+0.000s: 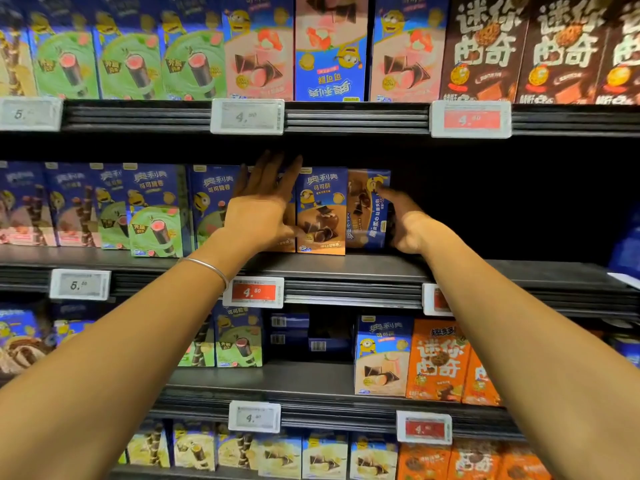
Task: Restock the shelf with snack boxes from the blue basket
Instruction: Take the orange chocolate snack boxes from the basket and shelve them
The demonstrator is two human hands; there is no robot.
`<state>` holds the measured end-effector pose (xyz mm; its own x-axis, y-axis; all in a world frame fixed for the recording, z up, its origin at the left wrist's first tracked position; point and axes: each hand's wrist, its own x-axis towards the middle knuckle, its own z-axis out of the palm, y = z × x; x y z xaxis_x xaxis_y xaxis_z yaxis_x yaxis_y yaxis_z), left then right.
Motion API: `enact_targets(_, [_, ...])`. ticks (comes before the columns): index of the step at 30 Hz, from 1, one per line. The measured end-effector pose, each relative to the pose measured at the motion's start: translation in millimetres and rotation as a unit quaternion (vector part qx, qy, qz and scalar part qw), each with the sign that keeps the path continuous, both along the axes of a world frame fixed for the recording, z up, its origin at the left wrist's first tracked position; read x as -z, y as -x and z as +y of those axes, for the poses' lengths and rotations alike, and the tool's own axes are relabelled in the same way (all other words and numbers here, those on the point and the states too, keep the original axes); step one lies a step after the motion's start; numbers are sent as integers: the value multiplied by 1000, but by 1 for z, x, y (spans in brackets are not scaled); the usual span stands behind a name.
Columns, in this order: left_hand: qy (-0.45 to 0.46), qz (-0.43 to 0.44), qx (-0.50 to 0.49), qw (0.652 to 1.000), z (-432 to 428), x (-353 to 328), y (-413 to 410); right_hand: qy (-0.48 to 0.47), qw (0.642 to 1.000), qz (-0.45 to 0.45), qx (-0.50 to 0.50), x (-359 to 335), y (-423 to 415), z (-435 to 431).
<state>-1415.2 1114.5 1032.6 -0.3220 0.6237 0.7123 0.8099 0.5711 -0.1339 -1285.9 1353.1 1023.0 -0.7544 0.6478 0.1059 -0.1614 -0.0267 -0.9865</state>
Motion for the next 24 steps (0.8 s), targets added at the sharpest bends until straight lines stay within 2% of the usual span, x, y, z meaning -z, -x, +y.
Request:
enact_targets(8, [-2, -28, 20, 999, -1, 7, -1, -54, 997, -56, 4, -1, -4, -15])
enact_targets(11, [-24, -36, 34, 999, -3, 6, -9, -48, 998, -30, 19, -4, -8, -24])
enact_targets(13, [-59, -86, 55, 993, -8, 5, -18, -57, 997, -20, 38, -5, -9, -28])
enact_targets(18, [-219, -261, 122, 932, -31, 10, -45, -91, 994, 25, 55, 1, -34, -51])
enact_targets(24, [-370, -323, 251, 834, -89, 67, -99, -78, 974, 204, 64, 31, -110, -129])
